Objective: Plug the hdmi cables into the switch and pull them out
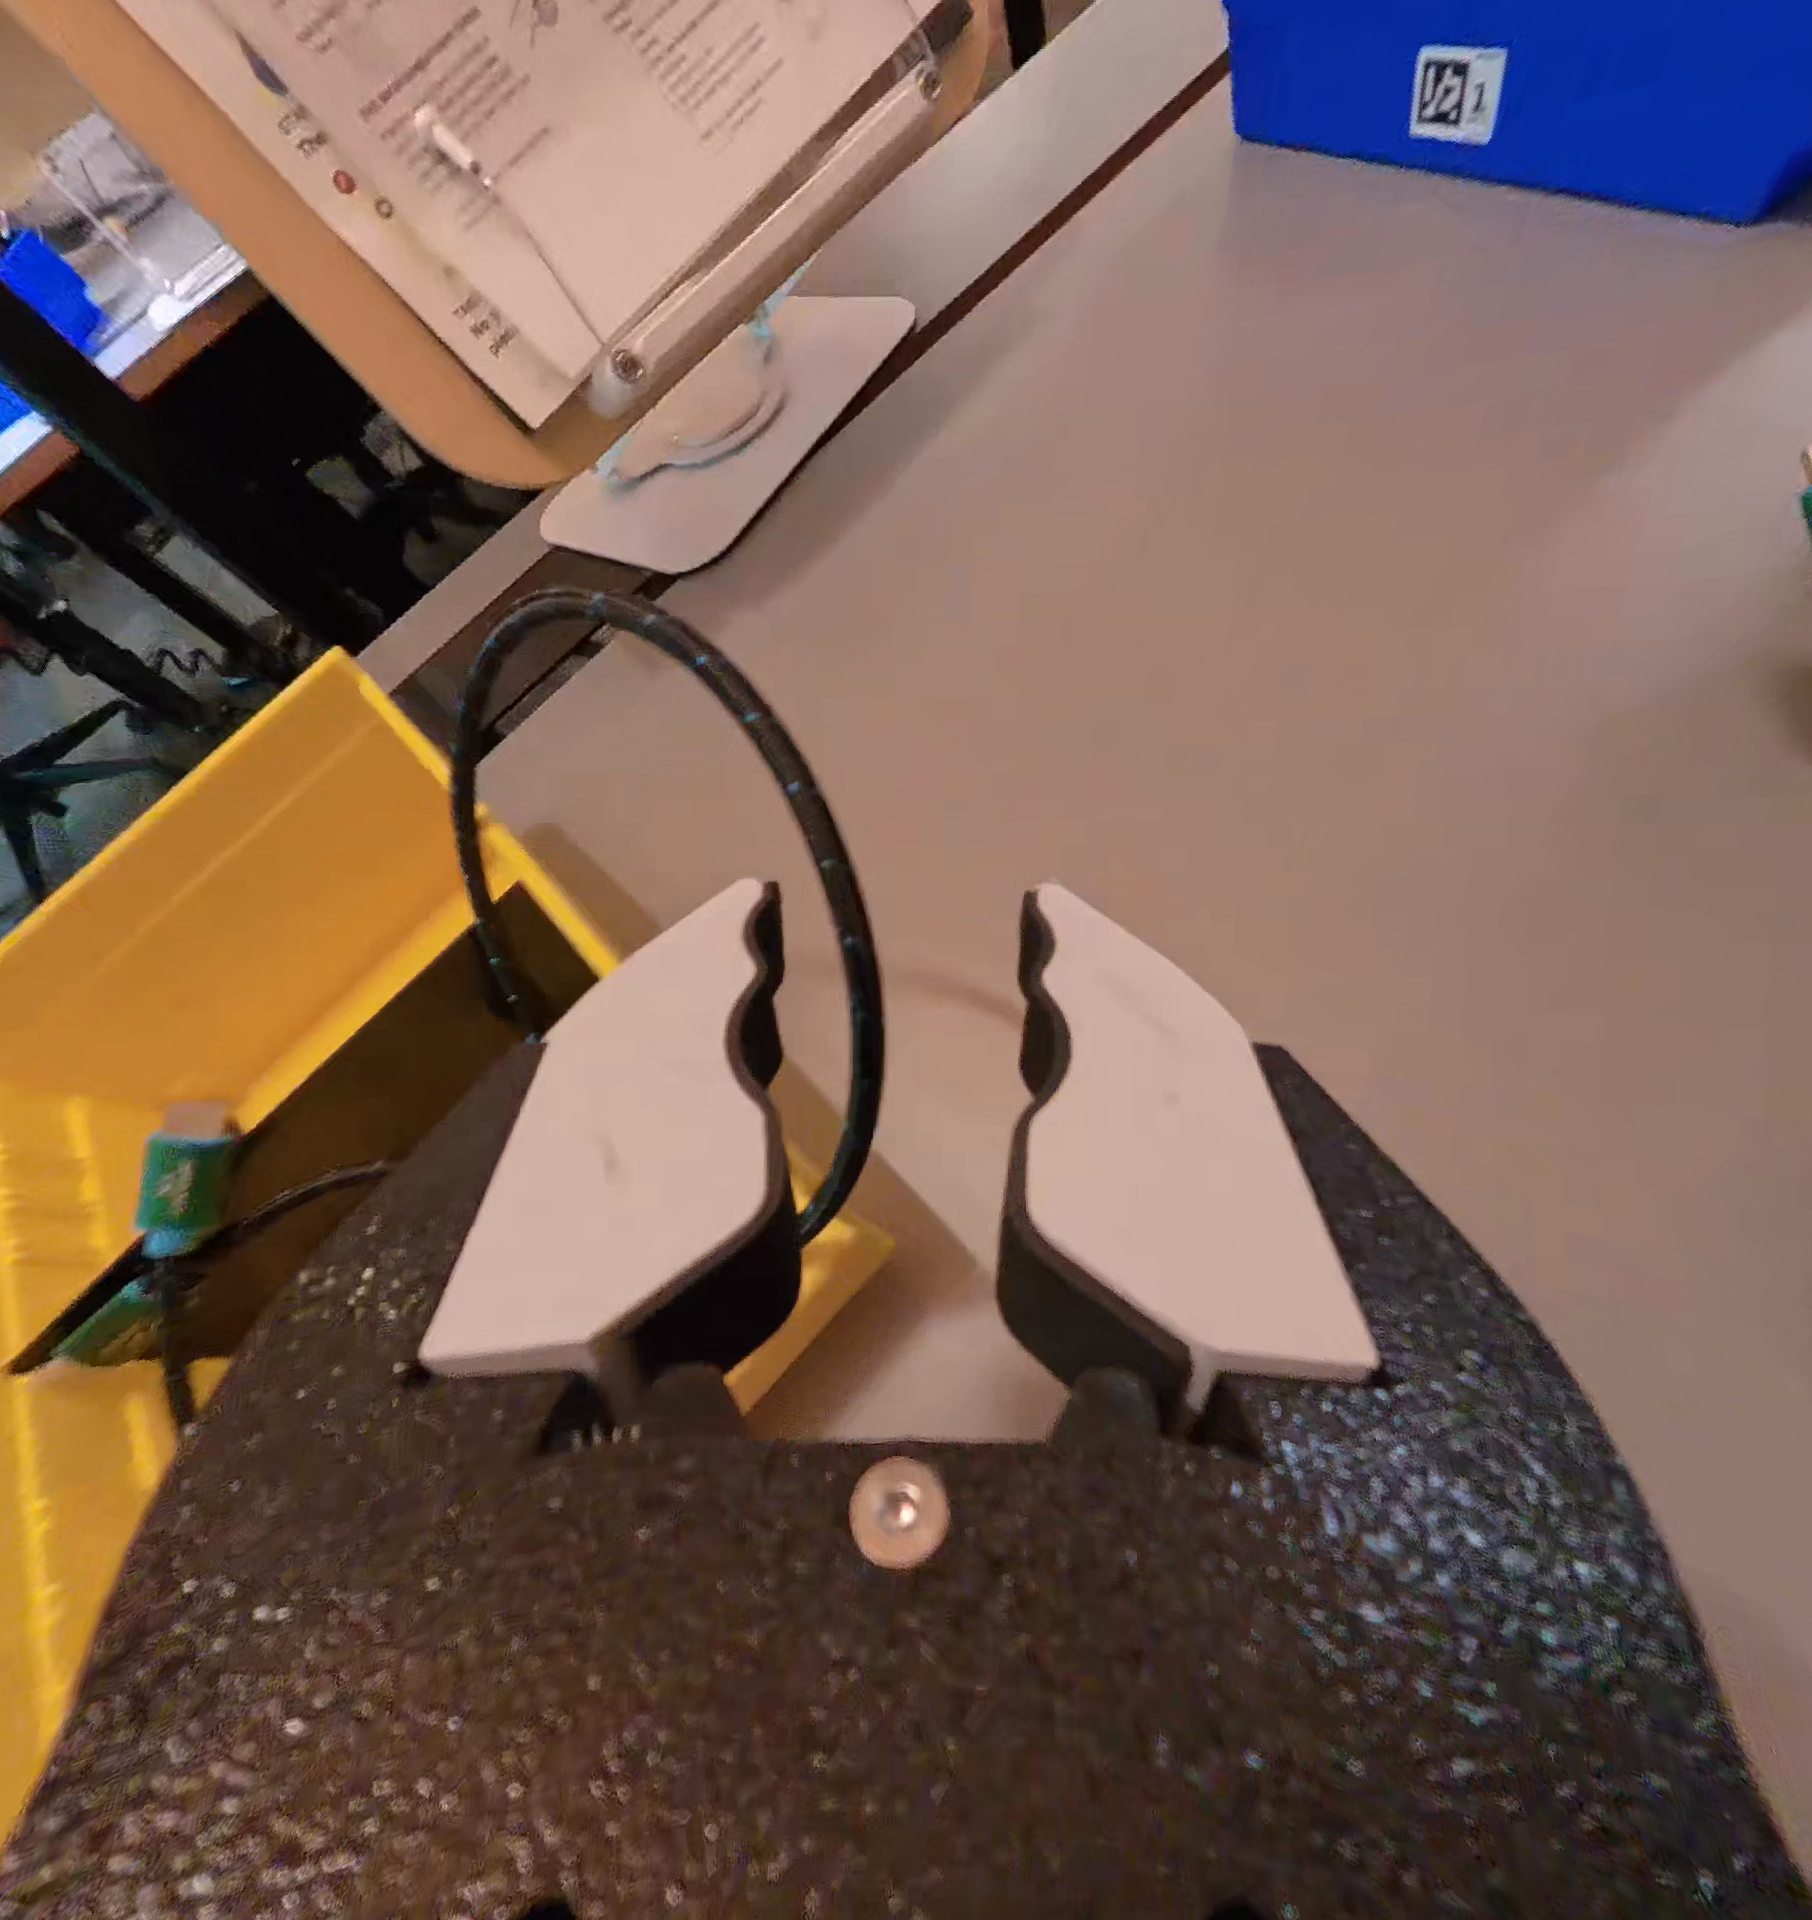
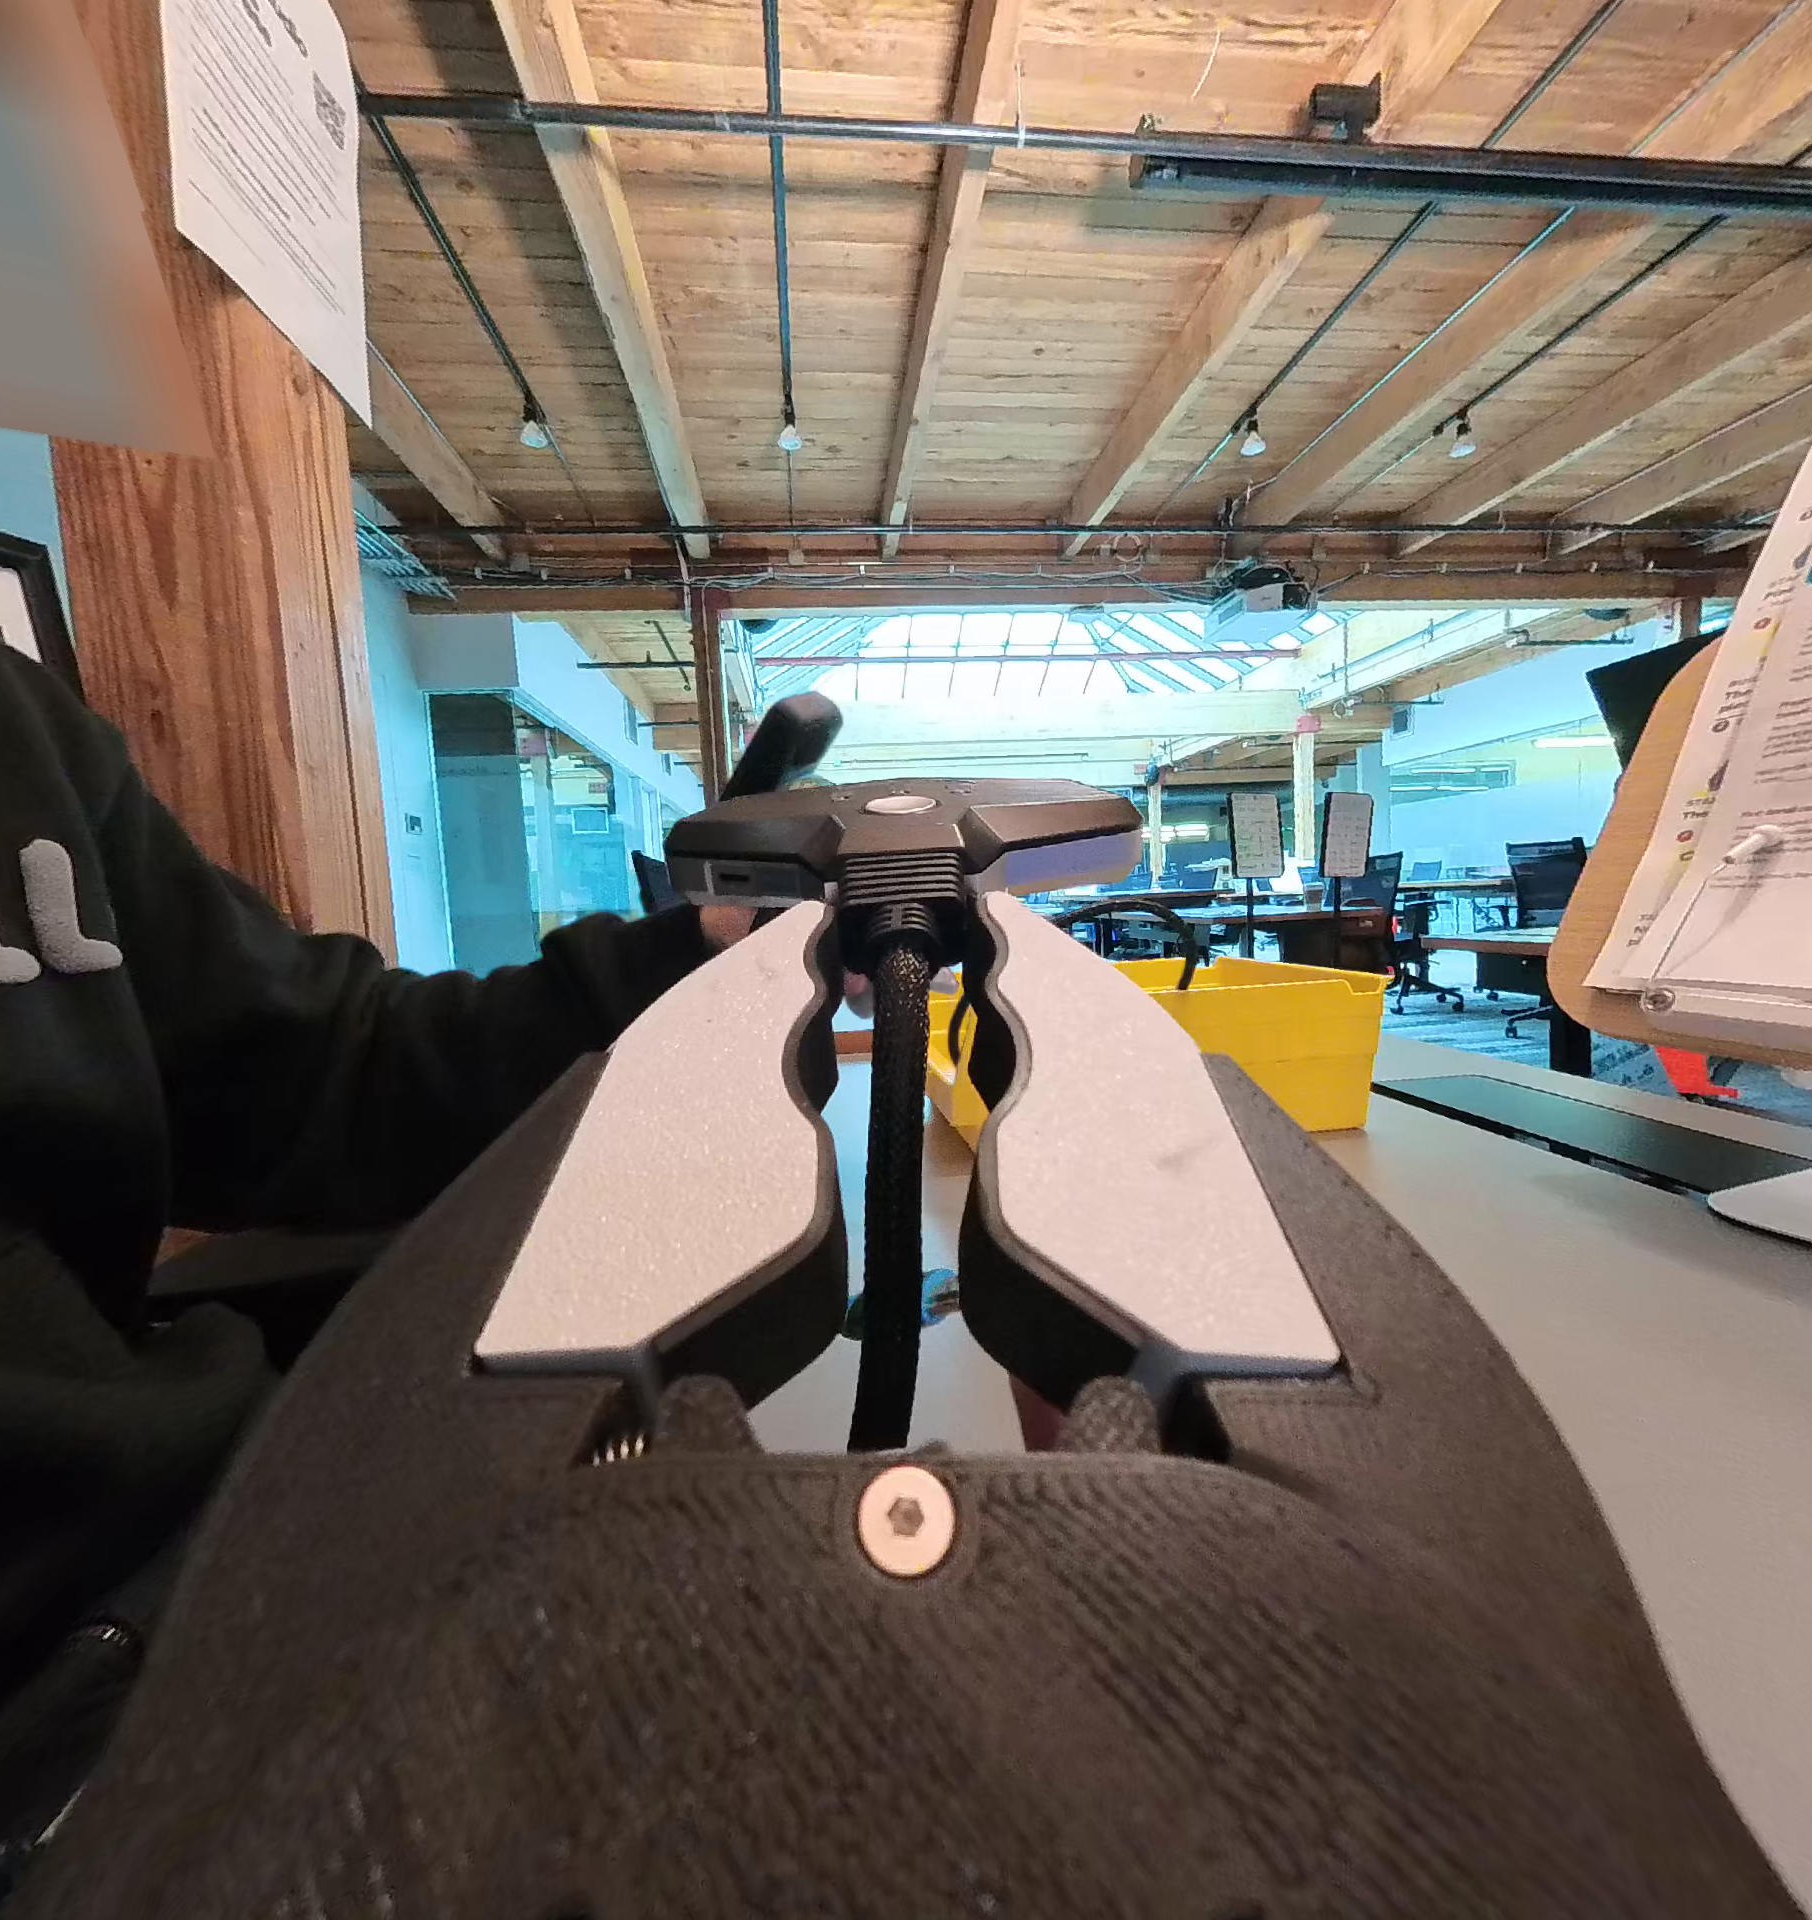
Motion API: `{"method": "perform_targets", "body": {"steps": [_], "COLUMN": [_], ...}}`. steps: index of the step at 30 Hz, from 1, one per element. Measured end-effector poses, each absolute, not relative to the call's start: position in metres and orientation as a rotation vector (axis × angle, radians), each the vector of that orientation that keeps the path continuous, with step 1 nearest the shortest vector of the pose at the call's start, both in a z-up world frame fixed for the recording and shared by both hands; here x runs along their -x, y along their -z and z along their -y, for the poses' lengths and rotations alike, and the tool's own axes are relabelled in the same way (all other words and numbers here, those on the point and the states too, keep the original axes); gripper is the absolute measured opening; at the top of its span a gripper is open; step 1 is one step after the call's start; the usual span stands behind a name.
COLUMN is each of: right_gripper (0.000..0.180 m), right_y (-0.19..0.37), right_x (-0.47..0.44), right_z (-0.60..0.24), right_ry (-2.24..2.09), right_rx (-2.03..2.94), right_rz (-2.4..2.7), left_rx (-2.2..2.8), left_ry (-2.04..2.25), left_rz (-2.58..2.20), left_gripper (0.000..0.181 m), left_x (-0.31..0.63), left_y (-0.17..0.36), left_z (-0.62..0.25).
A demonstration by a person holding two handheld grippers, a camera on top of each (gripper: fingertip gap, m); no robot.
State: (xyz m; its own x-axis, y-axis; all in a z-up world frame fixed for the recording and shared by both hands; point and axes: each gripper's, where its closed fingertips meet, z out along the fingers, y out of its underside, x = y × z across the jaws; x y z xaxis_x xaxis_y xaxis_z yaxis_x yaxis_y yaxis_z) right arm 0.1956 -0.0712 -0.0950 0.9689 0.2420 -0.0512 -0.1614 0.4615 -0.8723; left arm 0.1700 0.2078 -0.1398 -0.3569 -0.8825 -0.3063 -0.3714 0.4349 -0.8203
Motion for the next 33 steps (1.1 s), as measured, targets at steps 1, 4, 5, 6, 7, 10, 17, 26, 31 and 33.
{"method": "perform_targets", "body": {"steps": [1,4,5,6,7,10,17,26,31,33], "right_gripper": [0.022,0.022,0.022,0.022,0.022,0.022,0.022,0.022,0.022,0.022], "right_y": [0.095,0.096,0.096,0.095,0.095,0.093,0.088,0.083,0.084,0.080], "right_x": [-0.195,-0.195,-0.195,-0.195,-0.196,-0.197,-0.199,-0.200,-0.207,-0.208], "right_z": [0.071,0.071,0.071,0.072,0.072,0.075,0.085,0.099,0.115,0.127], "right_ry": [-0.251,-0.245,-0.244,-0.241,-0.239,-0.236,-0.234,-0.227,-0.194,-0.187], "right_rx": [1.063,1.068,1.067,1.065,1.062,1.049,1.013,0.974,0.982,0.942], "right_rz": [0.085,0.085,0.085,0.085,0.082,0.083,0.087,0.101,0.090,0.096], "left_rx": [1.058,1.155,1.168,1.185,1.204,1.197,1.064,0.944,0.678,0.513], "left_ry": [0.866,0.896,0.895,0.910,0.927,0.994,1.359,1.988,2.006,1.976], "left_rz": [-1.915,-1.822,-1.796,-1.785,-1.772,-1.685,-1.479,-1.535,-1.746,-1.864], "left_gripper": [0.038,0.008,0.007,0.007,0.007,0.007,0.006,0.006,0.006,0.006], "left_x": [-0.173,-0.182,-0.183,-0.183,-0.182,-0.176,-0.148,-0.126,-0.126,-0.117], "left_y": [0.142,0.138,0.134,0.131,0.126,0.096,-0.002,-0.031,0.020,0.049], "left_z": [-0.203,-0.212,-0.217,-0.220,-0.223,-0.235,-0.231,-0.142,-0.093,-0.078]}}
